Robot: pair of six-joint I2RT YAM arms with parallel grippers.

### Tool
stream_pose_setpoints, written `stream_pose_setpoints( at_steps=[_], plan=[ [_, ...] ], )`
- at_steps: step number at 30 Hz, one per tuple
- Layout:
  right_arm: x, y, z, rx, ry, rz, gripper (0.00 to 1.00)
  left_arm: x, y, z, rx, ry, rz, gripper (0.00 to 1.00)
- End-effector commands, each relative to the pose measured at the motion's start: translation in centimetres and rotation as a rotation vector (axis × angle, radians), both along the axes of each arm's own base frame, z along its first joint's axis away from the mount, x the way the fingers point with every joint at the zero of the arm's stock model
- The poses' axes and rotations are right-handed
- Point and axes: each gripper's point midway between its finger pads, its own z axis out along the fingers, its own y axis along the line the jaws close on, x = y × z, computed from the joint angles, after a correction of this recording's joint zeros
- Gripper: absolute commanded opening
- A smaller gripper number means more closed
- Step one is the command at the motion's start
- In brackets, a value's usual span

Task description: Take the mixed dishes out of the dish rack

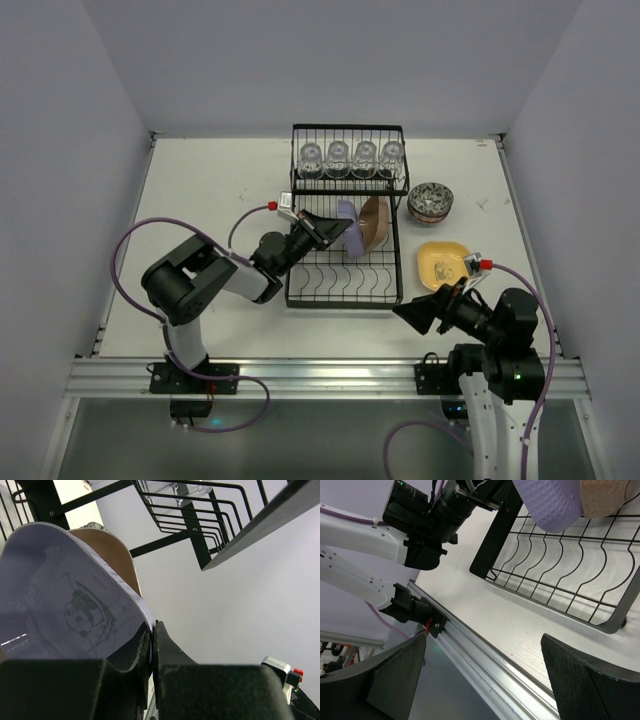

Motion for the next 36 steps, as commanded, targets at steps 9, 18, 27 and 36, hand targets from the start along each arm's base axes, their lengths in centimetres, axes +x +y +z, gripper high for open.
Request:
stream_pose_setpoints(
  at_steps=[9, 18, 27, 36],
  plan=[
    [-0.8, 0.1, 2.6, -0.006, -0.077, 0.013, 0.99, -7.6, 3.6, 14.9, -0.287, -0.464, -0.035, 0.0],
    [-0.9, 0.1, 5.0, -0.007, -0.133, 0.008, 0.99, -9.4, 3.5, 13.1, -0.008, -0.418, -0.028, 0.0],
    [-0.2, -0.2, 9.4, 0.021, -0.211, -0.046, 0.99, -14.5, 2.6, 8.3, 0.623, -0.378, -0.244, 0.0],
    [4.0, -0.6, 10.1, -0.007, -0.056, -0.057, 0.99, -20.0, 6.5, 5.6, 1.341, -0.534, -0.366, 0.0]
  ],
)
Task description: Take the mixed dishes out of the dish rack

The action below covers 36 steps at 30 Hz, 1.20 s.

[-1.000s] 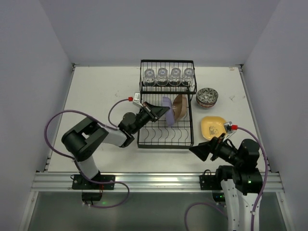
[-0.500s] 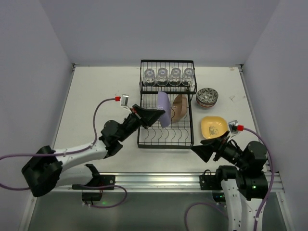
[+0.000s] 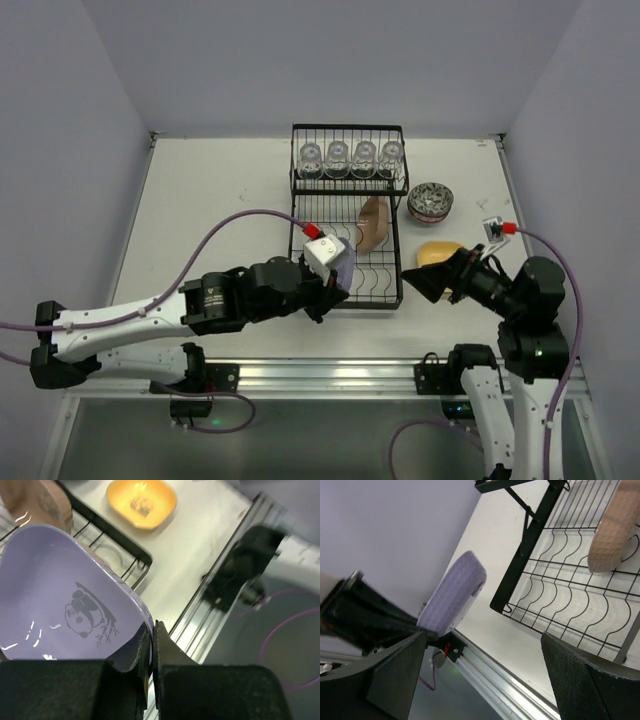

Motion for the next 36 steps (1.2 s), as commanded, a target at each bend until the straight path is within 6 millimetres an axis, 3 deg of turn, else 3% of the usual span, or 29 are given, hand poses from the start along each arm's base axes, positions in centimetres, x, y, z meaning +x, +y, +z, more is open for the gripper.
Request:
stream_pose_setpoints(
  at_steps=[1, 2, 3, 5, 6, 9, 11, 15, 20, 21, 26, 27, 36],
  plan=[
    [1.8, -0.6, 0.8, -0.069, 0.037, -0.033, 0.99, -0.4, 4.9, -4.1, 0.46, -0.185, -0.04, 0.0],
    [2.7, -1.4, 0.5, -0.117, 0.036, -0.08, 0.99, -1.3, 4.5, -4.3, 0.507, -0.237, -0.117, 0.0],
    [1.9, -0.6, 0.8, -0.138, 0.036, -0.028, 0.99, -3.8, 3.6, -5.6, 0.563, -0.271, -0.223, 0.0],
    [2.6, -0.5, 0.1, -0.192, 0.071, -0.024, 0.99, -6.8, 2.9, -8.1, 0.687, -0.352, -0.386, 0.0],
    [2.4, -0.1, 0.0, -0.212, 0.076, 0.005, 0.98, -7.5, 2.6, -8.5, 0.712, -0.379, -0.418, 0.0],
    [1.4, 2.4, -3.1, -0.33, 0.16, 0.166, 0.94, -9.2, 1.4, -9.5, 0.763, -0.442, -0.51, 0.0],
    [1.2, 3.4, -5.0, -0.393, 0.211, 0.215, 0.91, -9.8, 1.0, -10.1, 0.796, -0.486, -0.58, 0.0],
    [-1.5, 5.8, -8.7, -0.518, 0.271, 0.377, 0.81, -10.7, 0.8, -10.8, 0.814, -0.493, -0.662, 0.0],
    [-2.3, 6.8, -12.7, -0.7, 0.337, 0.412, 0.67, -11.7, 0.6, -10.6, 0.786, -0.476, -0.723, 0.0],
    [-2.5, 7.1, -12.9, -0.705, 0.336, 0.424, 0.59, -11.8, 0.5, -10.4, 0.778, -0.473, -0.73, 0.0],
    [-1.6, 8.0, -12.2, -0.7, 0.293, 0.423, 0.43, -12.7, 0.3, -9.6, 0.72, -0.46, -0.765, 0.0],
    [-1.6, 8.1, -12.2, -0.705, 0.294, 0.43, 0.35, -12.5, 0.3, -9.6, 0.723, -0.466, -0.758, 0.0],
    [-1.8, 8.3, -14.1, -0.762, 0.337, 0.476, 0.36, -11.8, 0.5, -10.2, 0.741, -0.489, -0.727, 0.0]
  ],
)
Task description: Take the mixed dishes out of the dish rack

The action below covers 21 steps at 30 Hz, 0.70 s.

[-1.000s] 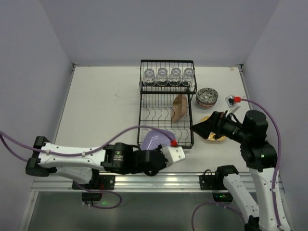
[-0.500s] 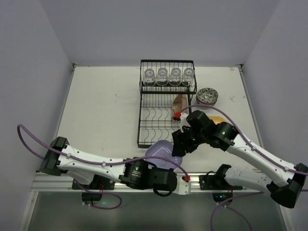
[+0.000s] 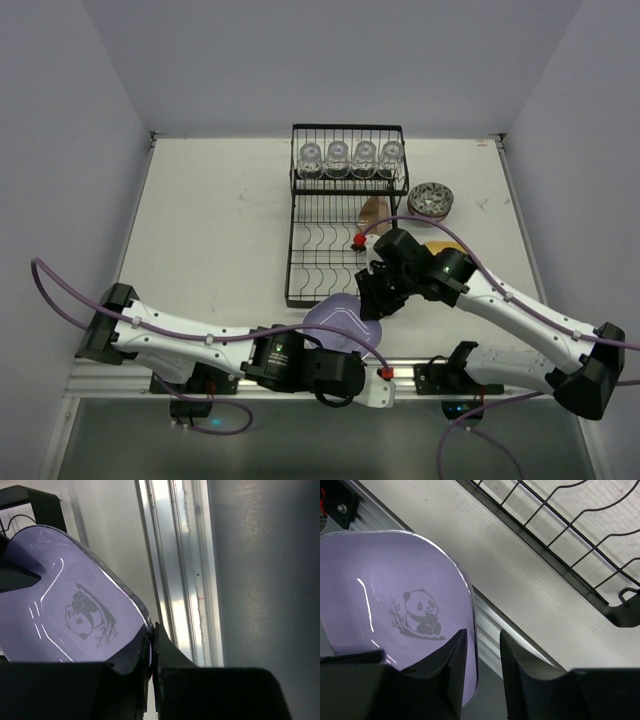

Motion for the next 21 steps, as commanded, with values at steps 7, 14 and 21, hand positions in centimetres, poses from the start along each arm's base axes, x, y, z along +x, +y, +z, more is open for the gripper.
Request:
stream_pose_setpoints(
  at_steps=[7, 14, 21],
  plan=[
    [1.1, 0.4, 1.0, 0.014, -0.071, 0.0, 0.0, 0.6, -0.3, 0.9, -0.047, -0.045, -0.016, 0.0],
    [2.6, -1.5, 1.0, 0.014, -0.145, -0.142, 0.0, 4.0, -0.3, 1.5, -0.122, -0.113, 0.128, 1.0],
    [6.6, -7.6, -0.1, 0.036, -0.173, -0.501, 0.0, 11.6, 0.8, 5.5, -0.268, -0.162, 0.407, 1.0]
  ],
)
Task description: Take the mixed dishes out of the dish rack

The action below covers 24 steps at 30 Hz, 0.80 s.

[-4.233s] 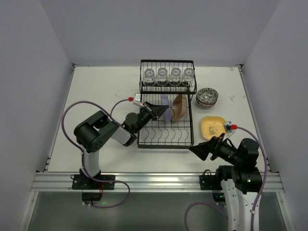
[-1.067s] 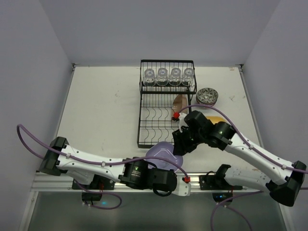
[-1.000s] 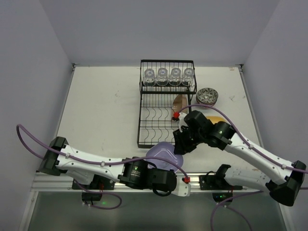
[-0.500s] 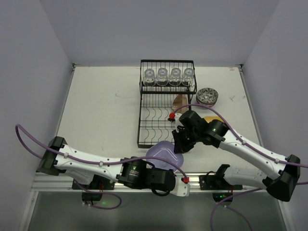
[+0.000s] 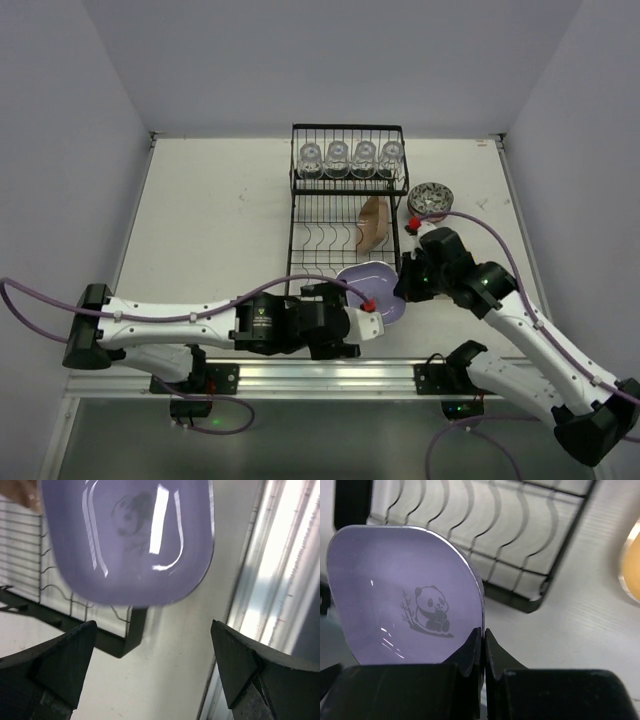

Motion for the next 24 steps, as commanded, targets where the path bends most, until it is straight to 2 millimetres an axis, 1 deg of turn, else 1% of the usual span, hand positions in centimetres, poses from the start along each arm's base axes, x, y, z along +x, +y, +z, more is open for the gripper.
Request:
stream_pose_setpoints(
  at_steps=[1, 2, 3, 4, 5, 6, 8, 9, 10, 12, 13, 14, 15, 16, 17, 18, 19, 20, 21, 22, 24],
  plan=[
    [2.8, -3.0, 0.5, 0.038, -0.07, -0.218, 0.0, 4.3, 0.1, 5.2, -0.17, -0.083, 0.19, 1.0],
    [3.6, -4.7, 0.1, 0.03, -0.071, -0.304, 0.0, 5.1, 0.5, 5.8, -0.189, -0.091, 0.23, 1.0],
    [4.2, -5.7, 0.1, 0.019, -0.087, -0.361, 0.0, 6.1, 1.0, 6.3, -0.206, -0.108, 0.275, 1.0],
    [4.7, -6.7, 0.4, 0.022, -0.113, -0.431, 0.0, 7.5, 2.0, 7.1, -0.244, -0.107, 0.339, 1.0],
    [5.2, -7.9, 0.4, 0.015, -0.133, -0.494, 0.0, 8.1, 2.3, 7.5, -0.267, -0.099, 0.361, 1.0],
    [5.7, -9.0, 0.6, 0.009, -0.16, -0.574, 0.0, 9.3, 3.3, 8.0, -0.289, -0.095, 0.4, 1.0],
    [6.2, -10.6, 1.4, 0.03, -0.215, -0.68, 0.0, 10.1, 4.1, 8.5, -0.302, -0.1, 0.431, 1.0],
    [6.5, -11.5, 1.8, 0.042, -0.248, -0.75, 0.0, 10.6, 4.5, 9.1, -0.313, -0.114, 0.452, 1.0],
    [7.0, -12.2, 1.7, 0.056, -0.279, -0.811, 0.0, 10.7, 4.7, 9.4, -0.336, -0.104, 0.484, 1.0],
    [7.3, -13.2, 2.4, 0.089, -0.342, -0.87, 0.0, 11.6, 5.6, 9.9, -0.356, -0.114, 0.534, 1.0],
    [7.6, -14.7, 2.6, 0.081, -0.364, -0.961, 0.0, 12.0, 6.0, 10.1, -0.366, -0.116, 0.557, 1.0],
    [7.7, -15.6, 2.5, 0.074, -0.364, -1.018, 0.0, 12.5, 6.4, 10.3, -0.375, -0.12, 0.589, 1.0],
    [7.8, -16.0, 2.5, 0.107, -0.355, -1.079, 0.0, 13.5, 7.3, 10.4, -0.39, -0.117, 0.64, 1.0],
    [7.8, -16.9, 2.2, 0.126, -0.347, -1.15, 0.0, 13.9, 7.6, 10.4, -0.397, -0.115, 0.659, 1.0],
    [7.8, -17.4, 2.0, 0.143, -0.341, -1.202, 0.0, 14.1, 7.6, 10.5, -0.412, -0.102, 0.659, 1.0],
    [7.9, -17.5, 2.0, 0.213, -0.329, -1.276, 0.0, 14.6, 8.1, 10.6, -0.423, -0.1, 0.68, 1.0],
    [7.7, -18.0, 1.0, 0.235, -0.31, -1.338, 0.0, 14.8, 8.2, 10.6, -0.428, -0.097, 0.685, 1.0],
    [7.5, -18.5, 0.8, 0.262, -0.321, -1.399, 0.0, 14.9, 8.4, 10.8, -0.44, -0.092, 0.691, 1.0],
    [7.6, -18.6, 0.4, 0.348, -0.304, -1.495, 0.0, 15.0, 8.5, 10.9, -0.444, -0.092, 0.691, 1.0],
    [7.3, -18.9, -1.1, 0.366, -0.278, -1.551, 0.0, 15.0, 8.5, 11.0, -0.45, -0.091, 0.691, 1.0],
    [7.4, -18.7, -1.9, 0.469, -0.241, -1.645, 0.0, 15.1, 8.6, 11.2, -0.457, -0.09, 0.69, 1.0]
  ],
)
